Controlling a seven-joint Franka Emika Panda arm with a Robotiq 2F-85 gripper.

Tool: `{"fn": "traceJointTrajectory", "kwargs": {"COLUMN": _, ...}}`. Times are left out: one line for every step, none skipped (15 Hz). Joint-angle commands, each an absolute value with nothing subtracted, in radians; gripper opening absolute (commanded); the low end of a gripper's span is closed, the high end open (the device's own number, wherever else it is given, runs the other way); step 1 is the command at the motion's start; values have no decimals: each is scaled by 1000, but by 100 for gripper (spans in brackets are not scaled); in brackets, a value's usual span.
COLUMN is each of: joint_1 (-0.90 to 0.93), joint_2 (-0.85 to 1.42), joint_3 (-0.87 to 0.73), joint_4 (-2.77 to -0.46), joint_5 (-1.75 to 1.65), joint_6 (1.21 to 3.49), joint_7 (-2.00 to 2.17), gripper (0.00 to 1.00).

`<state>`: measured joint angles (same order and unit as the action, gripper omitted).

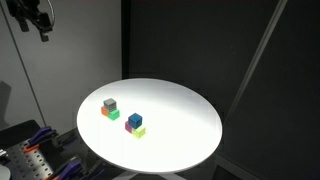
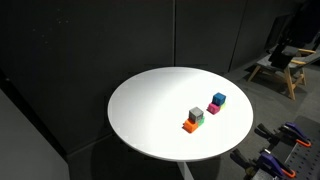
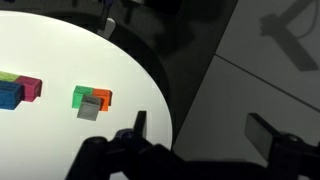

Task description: Put the grey block on the table

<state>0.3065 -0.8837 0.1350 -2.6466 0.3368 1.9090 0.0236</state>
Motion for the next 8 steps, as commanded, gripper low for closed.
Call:
{"fn": "traceJointTrajectory", "kwargs": {"joint_1": 271, "joint_2": -874, "joint_3": 153, "joint_4": -2637, "joint_5": 319, "joint_6": 1926, "joint_7": 9, "gripper": 100}}
{"fn": "traceJointTrajectory", "kwargs": {"joint_1": 263, "joint_2": -872, "joint_3": 155, "joint_4": -2635, "joint_5": 312, "joint_6": 1934, "joint_7": 8, "gripper": 100}}
{"fn": "traceJointTrajectory", "kwargs": {"joint_1": 255, "joint_2": -867, "joint_3": 158, "joint_4": -2633, "joint_5": 303, "joint_6": 1941, "joint_7": 9, "gripper": 100}}
{"fn": "traceJointTrajectory", "kwargs": {"joint_1": 247, "joint_2": -863, "joint_3": 161, "joint_4": -2631, "joint_5": 290, "joint_6": 1953, "joint_7": 9, "gripper": 100}}
{"fn": "traceJointTrajectory", "kwargs": {"joint_1": 238, "joint_2": -858, "joint_3": 164, "joint_4": -2630, "joint_5": 276, "joint_6": 1968, "joint_7": 11, "gripper": 100}}
{"fn": "traceJointTrajectory", "kwargs": {"joint_1": 230, "joint_2": -851, "joint_3": 167, "joint_4": -2628, "joint_5": 260, "joint_6": 1981, "joint_7": 12, "gripper": 100}}
{"fn": "traceJointTrajectory", "kwargs": {"joint_1": 221, "joint_2": -843, "joint_3": 170, "joint_4": -2625, "joint_5": 244, "joint_6": 1996, "joint_7": 15, "gripper": 100}}
{"fn": "traceJointTrajectory", "kwargs": {"joint_1": 210, "joint_2": -831, "joint_3": 173, "joint_4": -2622, "joint_5": 221, "joint_6": 2011, "joint_7": 18, "gripper": 100}}
